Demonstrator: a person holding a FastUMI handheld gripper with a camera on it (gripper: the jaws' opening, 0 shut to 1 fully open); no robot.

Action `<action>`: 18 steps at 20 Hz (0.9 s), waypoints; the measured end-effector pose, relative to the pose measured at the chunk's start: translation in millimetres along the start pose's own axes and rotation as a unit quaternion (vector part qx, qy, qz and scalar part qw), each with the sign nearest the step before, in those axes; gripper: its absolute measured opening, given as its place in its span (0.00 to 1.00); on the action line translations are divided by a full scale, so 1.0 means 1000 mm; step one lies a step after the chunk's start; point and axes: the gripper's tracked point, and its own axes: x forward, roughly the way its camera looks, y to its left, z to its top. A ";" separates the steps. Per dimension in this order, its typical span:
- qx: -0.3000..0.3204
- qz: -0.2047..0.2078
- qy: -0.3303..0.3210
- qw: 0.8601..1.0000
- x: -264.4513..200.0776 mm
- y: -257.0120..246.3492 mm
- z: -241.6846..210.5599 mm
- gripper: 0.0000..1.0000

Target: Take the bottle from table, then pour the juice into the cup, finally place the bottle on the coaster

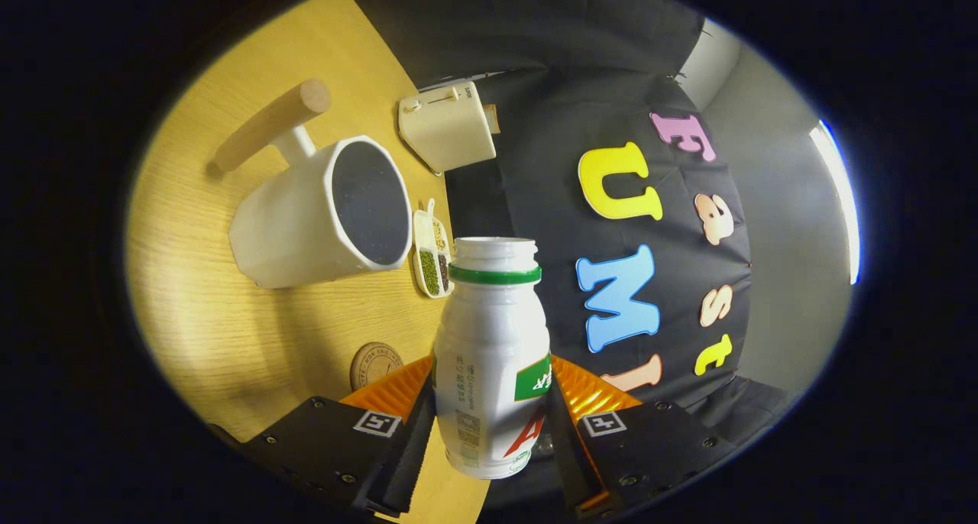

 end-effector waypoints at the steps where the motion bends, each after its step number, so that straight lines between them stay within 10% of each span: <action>1: -0.012 -0.004 -0.002 1.000 -0.001 -0.001 0.002 0.71; 18: -0.098 -0.023 -0.002 0.995 0.006 -0.018 0.006 0.71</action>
